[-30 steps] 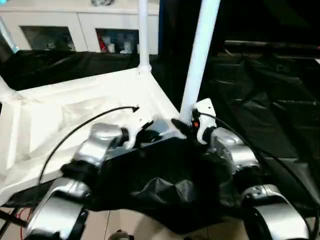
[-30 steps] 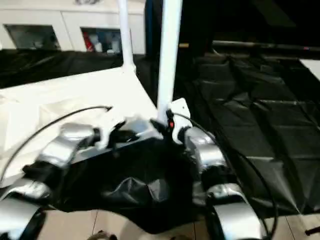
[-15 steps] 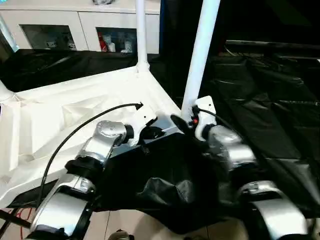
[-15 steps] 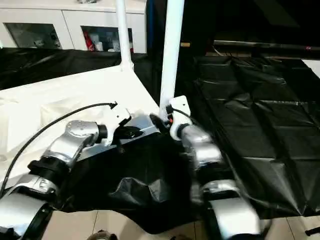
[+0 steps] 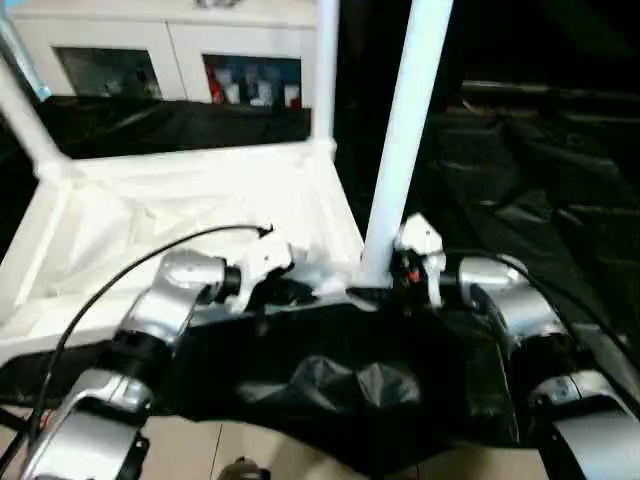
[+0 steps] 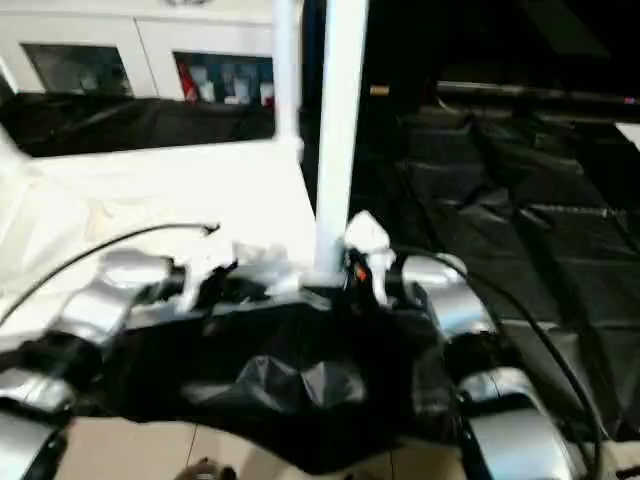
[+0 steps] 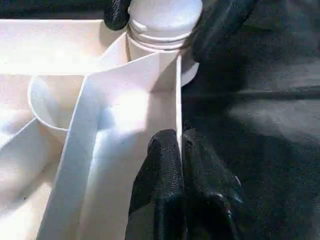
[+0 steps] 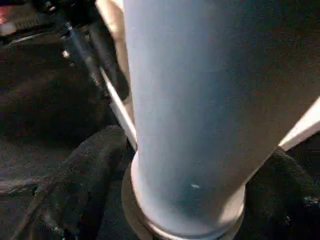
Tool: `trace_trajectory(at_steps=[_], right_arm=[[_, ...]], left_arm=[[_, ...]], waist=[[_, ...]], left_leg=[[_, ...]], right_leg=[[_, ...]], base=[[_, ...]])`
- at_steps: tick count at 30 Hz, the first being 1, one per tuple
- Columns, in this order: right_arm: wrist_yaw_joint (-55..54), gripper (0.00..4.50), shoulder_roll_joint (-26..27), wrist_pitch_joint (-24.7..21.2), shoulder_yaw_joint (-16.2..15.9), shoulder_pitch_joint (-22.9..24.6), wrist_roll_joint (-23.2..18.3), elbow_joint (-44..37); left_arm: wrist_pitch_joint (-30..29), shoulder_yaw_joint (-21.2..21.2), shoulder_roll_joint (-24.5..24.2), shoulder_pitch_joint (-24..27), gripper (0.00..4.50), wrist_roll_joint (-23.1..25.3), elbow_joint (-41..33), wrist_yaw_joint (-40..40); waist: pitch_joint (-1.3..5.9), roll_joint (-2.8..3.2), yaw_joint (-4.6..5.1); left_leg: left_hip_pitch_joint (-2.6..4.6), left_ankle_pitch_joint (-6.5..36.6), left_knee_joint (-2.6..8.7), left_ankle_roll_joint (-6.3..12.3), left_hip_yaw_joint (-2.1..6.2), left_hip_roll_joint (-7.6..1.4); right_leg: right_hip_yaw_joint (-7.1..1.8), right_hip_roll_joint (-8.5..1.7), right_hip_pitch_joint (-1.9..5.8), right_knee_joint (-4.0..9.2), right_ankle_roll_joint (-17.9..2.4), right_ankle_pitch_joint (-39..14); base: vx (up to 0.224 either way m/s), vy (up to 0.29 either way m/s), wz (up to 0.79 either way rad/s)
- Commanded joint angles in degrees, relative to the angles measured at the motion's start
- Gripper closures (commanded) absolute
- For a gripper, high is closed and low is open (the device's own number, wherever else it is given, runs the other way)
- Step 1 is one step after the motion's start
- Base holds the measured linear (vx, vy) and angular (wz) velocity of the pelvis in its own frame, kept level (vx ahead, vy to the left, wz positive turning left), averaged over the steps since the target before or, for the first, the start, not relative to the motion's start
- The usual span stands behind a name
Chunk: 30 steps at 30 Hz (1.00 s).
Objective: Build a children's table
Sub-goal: Rotate leg to tighten
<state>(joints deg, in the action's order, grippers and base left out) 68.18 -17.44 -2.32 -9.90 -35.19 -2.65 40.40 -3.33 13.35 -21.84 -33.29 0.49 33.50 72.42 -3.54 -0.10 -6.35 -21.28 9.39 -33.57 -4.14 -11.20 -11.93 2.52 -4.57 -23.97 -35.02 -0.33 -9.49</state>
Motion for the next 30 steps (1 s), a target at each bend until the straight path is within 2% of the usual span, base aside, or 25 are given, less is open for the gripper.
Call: trace_trajectory(at_steps=[1, 5, 12, 16, 19, 20, 21, 22, 23, 24, 25, 27, 30], right_arm=[[3.0, 0.80, 0.3, -0.6, -2.7, 1.0, -0.1, -2.3], [4.0, 1.12, 0.2, -1.6, -2.7, 1.6, -1.1, -3.6], [4.5, 1.71, 0.8, -3.1, -2.2, 2.3, -2.1, -4.5], [4.3, 1.80, 1.0, -3.8, -2.2, 2.7, -2.4, -5.2], [1.5, 1.83, 2.0, -4.2, -1.7, 3.1, -2.4, -5.2], [-2.7, 1.83, 3.1, -4.1, -0.8, 2.3, -1.7, -3.0], [-12.2, 1.83, 5.7, -5.0, 1.9, 0.5, -1.1, 1.5], [-20.1, 1.84, 7.8, -5.3, 4.1, -1.0, -1.0, 5.0], [-20.1, 1.84, 7.8, -5.3, 4.1, -1.0, -1.0, 5.0], [-26.5, 1.84, 9.6, -5.8, 6.0, -2.2, -1.0, 7.6], [-30.3, 1.84, 10.6, -6.4, 7.2, -2.9, -1.2, 8.9], [-33.7, 1.84, 11.8, -6.6, 8.2, -3.3, -1.6, 9.7], [-38.4, 1.84, 14.9, -6.6, 9.5, -3.8, -2.6, 9.9]], left_arm=[[1.0, 1.2, 0.1, 0.7, 4.50, -3.4, -4.8, 5.0], [1.0, 1.4, -1.1, 1.6, 4.50, -4.0, -5.8, 6.1], [0.7, 1.0, -1.0, 1.8, 4.50, -4.1, -5.7, 6.1], [0.6, 1.0, -0.8, 1.5, 4.50, -3.9, -5.4, 5.2], [0.2, 0.4, 0.6, 0.2, 4.50, -2.7, -3.4, 0.9], [-0.1, 0.1, 1.4, -0.7, 4.50, -1.9, -2.1, -1.6], [-1.0, -0.7, 3.3, -2.5, 4.50, -1.0, 0.3, -6.2], [-2.3, -1.3, 4.9, -4.0, 4.50, -0.4, 2.2, -10.0], [-2.3, -1.3, 4.9, -4.0, 4.50, -0.4, 2.2, -10.0], [-3.2, -1.7, 6.4, -5.2, 4.50, 0.2, 3.8, -13.3], [-3.7, -2.0, 7.4, -6.1, 4.50, 0.6, 4.9, -15.7], [-4.6, -2.5, 9.0, -7.2, 4.50, 0.7, 6.4, -18.7], [-5.1, -3.2, 12.0, -9.2, 4.50, 0.8, 8.6, -23.0]], waist=[[4.22, -0.25, -0.03], [4.24, -0.24, 0.09], [4.17, -0.17, 0.13], [4.21, -0.15, 0.12], [4.10, -0.12, 0.10], [4.10, -0.13, 0.09], [3.90, -0.06, 0.32], [3.83, -0.14, 0.63], [3.84, -0.15, 0.86], [3.79, -0.01, 1.21], [3.79, 0.00, 1.29], [3.96, -0.07, 1.50], [4.37, -0.02, 1.24]], left_leg=[[0.81, 14.7, 3.84, 1.84, 0.50, -1.42], [0.81, 14.3, 3.79, 2.12, 0.41, -1.38], [0.96, 15.5, 3.93, 1.18, 0.48, -1.38], [0.87, 14.7, 3.85, 1.28, 0.45, -1.31], [1.01, 15.6, 3.95, 0.93, 0.47, -1.32], [1.02, 15.9, 3.95, 0.81, 0.51, -1.30], [1.09, 16.7, 4.03, 0.34, 0.47, -1.16], [1.12, 17.7, 4.13, -0.80, 0.72, -0.92], [1.26, 18.1, 4.09, -1.42, 0.73, -0.82], [1.50, 19.1, 4.07, -2.19, 0.83, -0.71], [1.49, 19.3, 4.18, -2.31, 1.07, -0.81], [1.34, 18.7, 4.15, -1.79, 0.99, -0.78], [1.01, 15.5, 3.94, -0.52, 0.76, -0.66]], right_leg=[[-1.83, -3.07, 2.88, 3.82, -13.0, -13.6], [-1.81, -2.99, 2.84, 3.76, -13.4, -12.8], [-1.89, -3.01, 2.75, 4.01, -12.5, -15.4], [-1.86, -2.96, 2.78, 3.89, -12.7, -14.0], [-1.86, -2.92, 2.67, 4.07, -12.5, -15.0], [-1.86, -3.01, 2.70, 4.11, -12.4, -15.7], [-1.93, -2.94, 2.42, 4.39, -11.9, -17.6], [-1.87, -3.19, 2.50, 4.60, -11.3, -20.7], [-1.85, -3.21, 2.37, 4.71, -10.9, -22.4], [-1.81, -3.25, 2.15, 5.10, -10.0, -25.1], [-1.77, -3.41, 2.29, 5.17, -9.7, -25.8], [-1.80, -3.20, 2.36, 5.26, -9.2, -23.8], [-1.88, -2.99, 2.73, 4.66, -10.4, -17.3]], base=[[0.000, 0.000, 0.00], [0.000, 0.000, 0.00], [0.000, 0.000, 0.00], [0.000, 0.000, 0.00], [0.000, 0.000, 0.00], [0.000, 0.000, 0.00], [0.000, 0.000, 0.00], [0.000, 0.000, 0.00], [0.000, 0.000, 0.00], [0.000, 0.000, 0.00], [0.000, 0.000, 0.00], [0.000, 0.000, 0.00], [0.000, 0.000, 0.00]])
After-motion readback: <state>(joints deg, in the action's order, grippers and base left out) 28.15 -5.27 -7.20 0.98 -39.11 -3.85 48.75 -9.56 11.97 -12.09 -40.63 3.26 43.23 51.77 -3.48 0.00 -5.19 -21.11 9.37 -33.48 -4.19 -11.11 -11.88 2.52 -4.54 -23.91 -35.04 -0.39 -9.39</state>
